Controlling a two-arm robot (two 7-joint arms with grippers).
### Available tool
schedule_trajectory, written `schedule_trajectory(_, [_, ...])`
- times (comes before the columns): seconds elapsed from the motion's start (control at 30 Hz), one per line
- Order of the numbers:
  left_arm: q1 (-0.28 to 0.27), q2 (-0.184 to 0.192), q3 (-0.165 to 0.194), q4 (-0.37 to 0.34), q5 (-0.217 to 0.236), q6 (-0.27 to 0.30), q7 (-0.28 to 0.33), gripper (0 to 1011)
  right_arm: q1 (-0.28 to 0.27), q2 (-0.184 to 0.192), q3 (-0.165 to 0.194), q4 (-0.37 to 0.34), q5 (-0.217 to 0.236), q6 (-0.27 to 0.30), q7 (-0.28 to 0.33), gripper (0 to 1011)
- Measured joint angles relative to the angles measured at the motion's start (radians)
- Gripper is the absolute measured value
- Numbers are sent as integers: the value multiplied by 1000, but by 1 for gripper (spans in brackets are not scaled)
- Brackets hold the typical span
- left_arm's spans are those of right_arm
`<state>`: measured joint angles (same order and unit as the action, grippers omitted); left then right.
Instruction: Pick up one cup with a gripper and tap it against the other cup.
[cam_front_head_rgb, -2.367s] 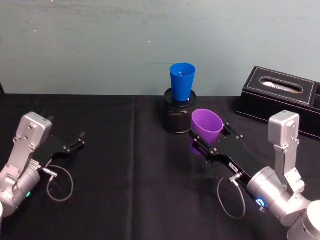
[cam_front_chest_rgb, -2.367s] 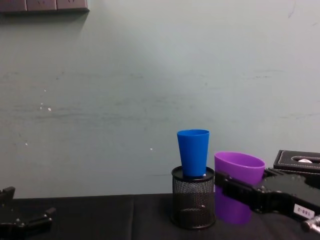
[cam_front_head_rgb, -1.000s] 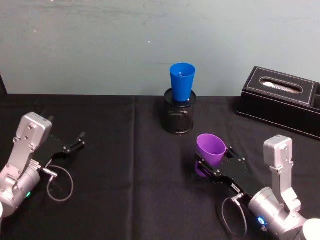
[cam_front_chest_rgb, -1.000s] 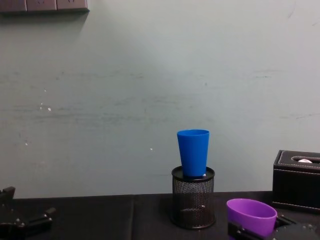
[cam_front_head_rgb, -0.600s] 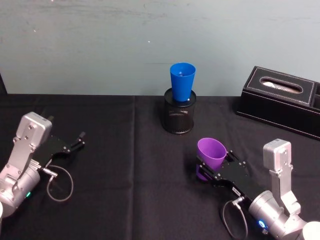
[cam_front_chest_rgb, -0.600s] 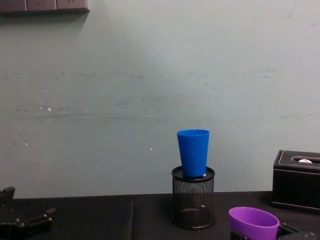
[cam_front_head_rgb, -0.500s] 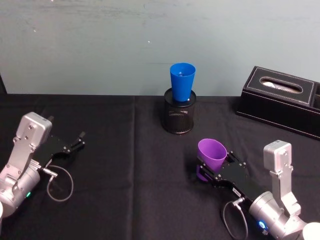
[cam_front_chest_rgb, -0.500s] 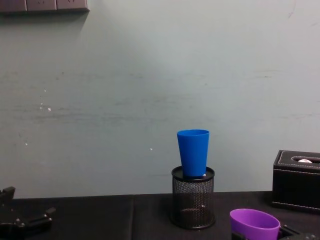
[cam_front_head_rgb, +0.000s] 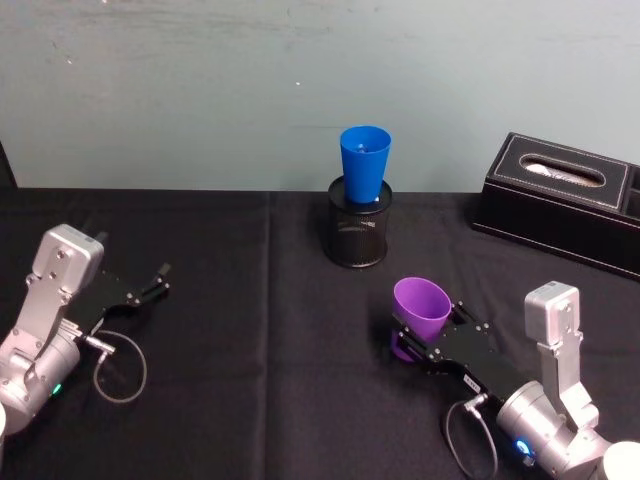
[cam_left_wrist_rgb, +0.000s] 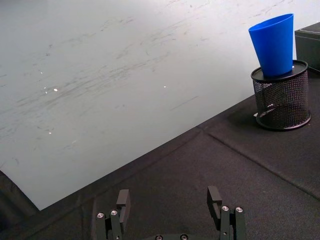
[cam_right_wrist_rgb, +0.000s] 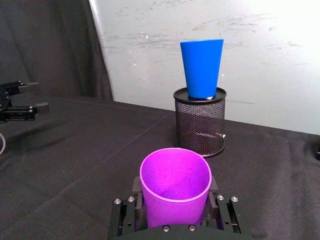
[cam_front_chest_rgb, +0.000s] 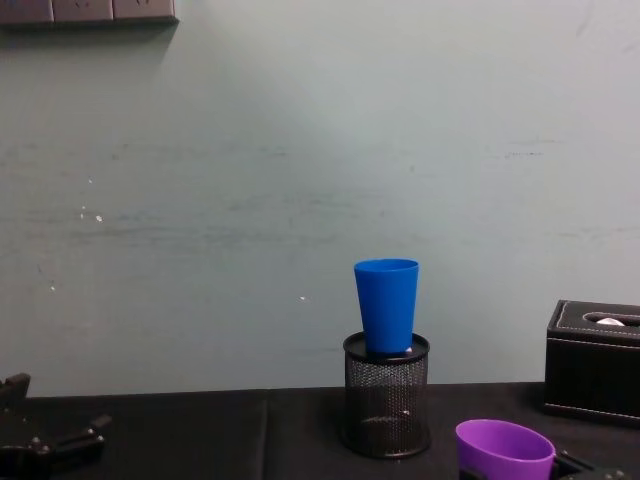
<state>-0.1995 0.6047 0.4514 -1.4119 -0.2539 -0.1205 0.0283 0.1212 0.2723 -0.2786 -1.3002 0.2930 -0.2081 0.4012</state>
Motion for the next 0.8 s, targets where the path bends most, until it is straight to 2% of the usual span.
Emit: schedule_trajectory(0.8, [0,0,0,0,0,0,0,1011,15,4,-3,14,-3,1,8,729])
